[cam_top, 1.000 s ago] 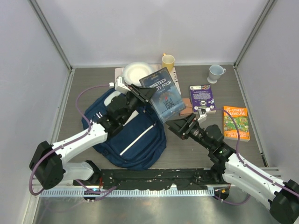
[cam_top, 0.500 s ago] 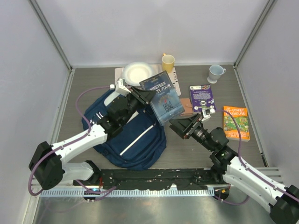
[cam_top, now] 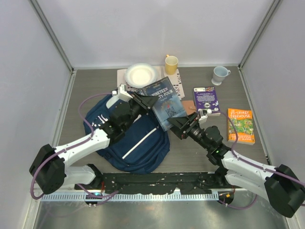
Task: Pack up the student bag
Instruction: Pick up the book from the center of the board.
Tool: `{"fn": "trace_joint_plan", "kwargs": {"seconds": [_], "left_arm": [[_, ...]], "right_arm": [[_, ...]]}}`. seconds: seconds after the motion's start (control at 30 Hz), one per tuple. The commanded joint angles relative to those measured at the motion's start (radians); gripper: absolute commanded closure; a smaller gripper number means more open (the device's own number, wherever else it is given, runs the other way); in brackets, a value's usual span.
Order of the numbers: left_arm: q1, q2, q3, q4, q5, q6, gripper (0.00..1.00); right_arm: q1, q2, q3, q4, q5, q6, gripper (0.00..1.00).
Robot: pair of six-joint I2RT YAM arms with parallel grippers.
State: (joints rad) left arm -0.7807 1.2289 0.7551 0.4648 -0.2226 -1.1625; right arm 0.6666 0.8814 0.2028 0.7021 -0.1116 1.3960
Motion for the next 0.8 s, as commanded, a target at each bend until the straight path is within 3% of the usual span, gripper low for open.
{"fn": "trace_joint_plan", "kwargs": {"seconds": [0.0, 0.27, 0.5, 0.77], "left_arm": [[-0.002, -0.054, 0.009, 0.184, 0.011, -0.06, 1.0], [-0.003, -0.043, -0.014, 0.21, 0.011, -0.081, 1.0], [-0.002, -0.046, -0.034, 0.206, 0.008, -0.086, 1.0], [-0.002, -0.048, -0.075, 0.225, 0.048, -0.126, 1.0]], "right_arm": [[0.004, 0.033, 0.001, 0.267, 0.075, 0.032, 0.09], [0.002, -0.042, -0.04, 0.295, 0.194, 0.026, 0.1], [0.004, -0.065, -0.039, 0.316, 0.222, 0.029, 0.19], [0.004, 0.002, -0.029, 0.402, 0.205, 0.023, 0.37]]}}
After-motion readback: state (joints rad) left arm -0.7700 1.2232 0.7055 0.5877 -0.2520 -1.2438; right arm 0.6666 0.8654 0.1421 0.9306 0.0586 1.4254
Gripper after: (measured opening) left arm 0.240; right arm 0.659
